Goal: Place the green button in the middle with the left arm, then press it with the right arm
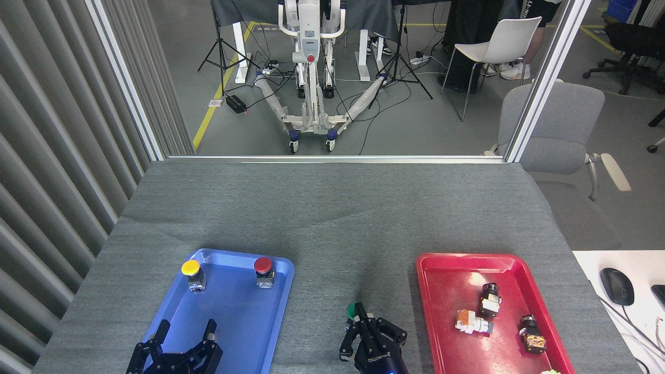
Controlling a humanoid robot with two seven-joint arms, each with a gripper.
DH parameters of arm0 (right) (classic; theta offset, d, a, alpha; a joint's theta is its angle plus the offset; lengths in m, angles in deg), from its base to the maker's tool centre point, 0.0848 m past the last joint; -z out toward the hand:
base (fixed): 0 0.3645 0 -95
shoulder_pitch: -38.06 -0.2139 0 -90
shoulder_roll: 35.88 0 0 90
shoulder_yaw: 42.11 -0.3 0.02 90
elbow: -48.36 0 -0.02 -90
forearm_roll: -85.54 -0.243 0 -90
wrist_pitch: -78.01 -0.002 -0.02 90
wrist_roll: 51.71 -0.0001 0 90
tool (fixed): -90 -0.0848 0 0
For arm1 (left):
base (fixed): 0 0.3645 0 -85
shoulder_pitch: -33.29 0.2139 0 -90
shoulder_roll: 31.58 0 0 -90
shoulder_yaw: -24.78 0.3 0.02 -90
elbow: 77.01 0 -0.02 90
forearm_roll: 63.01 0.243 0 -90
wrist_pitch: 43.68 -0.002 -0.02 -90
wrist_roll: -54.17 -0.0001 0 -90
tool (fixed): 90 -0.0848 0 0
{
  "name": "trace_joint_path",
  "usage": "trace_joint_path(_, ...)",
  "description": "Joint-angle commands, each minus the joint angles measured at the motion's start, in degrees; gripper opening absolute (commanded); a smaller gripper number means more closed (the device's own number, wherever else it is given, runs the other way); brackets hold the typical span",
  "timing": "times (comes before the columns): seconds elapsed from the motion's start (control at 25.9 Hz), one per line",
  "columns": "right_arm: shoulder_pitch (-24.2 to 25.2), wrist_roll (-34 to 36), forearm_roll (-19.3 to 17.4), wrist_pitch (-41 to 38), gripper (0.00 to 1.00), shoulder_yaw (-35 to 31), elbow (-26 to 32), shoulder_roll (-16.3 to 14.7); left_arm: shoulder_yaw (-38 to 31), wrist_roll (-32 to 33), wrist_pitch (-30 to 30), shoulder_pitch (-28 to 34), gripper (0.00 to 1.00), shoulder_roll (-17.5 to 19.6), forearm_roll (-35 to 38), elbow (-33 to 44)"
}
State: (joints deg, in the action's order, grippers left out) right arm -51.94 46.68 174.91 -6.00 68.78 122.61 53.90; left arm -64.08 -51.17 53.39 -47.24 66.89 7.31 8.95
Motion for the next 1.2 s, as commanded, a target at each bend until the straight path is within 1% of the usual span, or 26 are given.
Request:
trace_joint_path(0.0,-0.70,0.14,-0.16,1.22,0.00,0.99,-3.68,0.57,0.00,-0.05,1.10,-0.24,0.99,0.32,-0.01,-0.88)
trace_joint_path(0.15,-0.70,0.14,-0.16,1.31,0.00,0.99,-4.47,0.57,0.00,-0.05,1.10,-0.24,0.99,0.32,-0.10,-1.06)
trace_joint_path(0.27,-0.78,0.14,-0.25,1.48,0.00,0.90,-3.33,0.40,-0.08,-0.05,1.19,-0.24,0.99,0.32,-0.10,-1.06)
trace_joint_path(0.46,-0.61,0.31,-0.34,2.80,0.00,0.47,3.44,-0.13,-0.08,-0.05,1.19,-0.24,0.99,0.32,-0.01,-1.06)
trace_joint_path(0.5,-0.35,0.14,-0.34,2.89,0.03,0.20,4.41,-0.30,-0.17,-0.05,1.19,-0.24,0.99,0.32,-0.01,-1.06)
trace_joint_path(0.54,-0.17,0.14,-0.34,3.15,0.11,0.03,5.28,-0.66,-0.17,-0.05,1.19,-0.24,0.99,0.32,-0.10,-1.06)
trace_joint_path(0.58,0.27,0.23,-0.43,3.50,0.22,-0.41,6.16,-1.27,-0.17,-0.05,1.19,-0.24,0.99,0.32,-0.01,-1.06)
trace_joint_path(0.66,2.29,0.49,-0.69,3.77,0.62,-3.49,7.92,-2.50,-0.17,-0.05,1.19,-0.24,0.99,0.41,-0.01,-1.06)
trace_joint_path(0.7,3.26,0.67,-0.95,3.68,0.78,-4.81,8.89,-3.03,-0.26,-0.05,1.19,-0.24,0.99,0.32,-0.01,-0.97)
trace_joint_path(0.73,4.22,0.75,-1.57,3.42,0.91,-5.86,10.21,-3.56,-0.26,-0.05,1.19,-0.24,0.99,0.41,-0.01,-0.88)
trace_joint_path(0.77,5.10,0.75,-2.18,3.06,0.99,-6.74,11.17,-4.26,-0.26,-0.05,1.19,-0.16,0.99,0.41,-0.10,-0.71)
trace_joint_path(0.85,6.86,0.93,-3.15,0.78,1.00,-9.46,13.02,-6.10,-0.44,-0.05,1.19,-0.16,0.99,0.50,-0.10,-0.44)
trace_joint_path(0.97,9.15,2.60,-4.29,-3.70,1.00,-13.95,15.13,-7.07,-0.44,-0.05,1.19,-0.07,0.99,0.85,-0.10,-0.36)
trace_joint_path(1.16,11.34,3.22,-5.17,-3.88,1.00,-16.76,16.80,-8.92,-0.44,-0.05,1.19,-0.07,0.99,1.03,-0.10,-0.27)
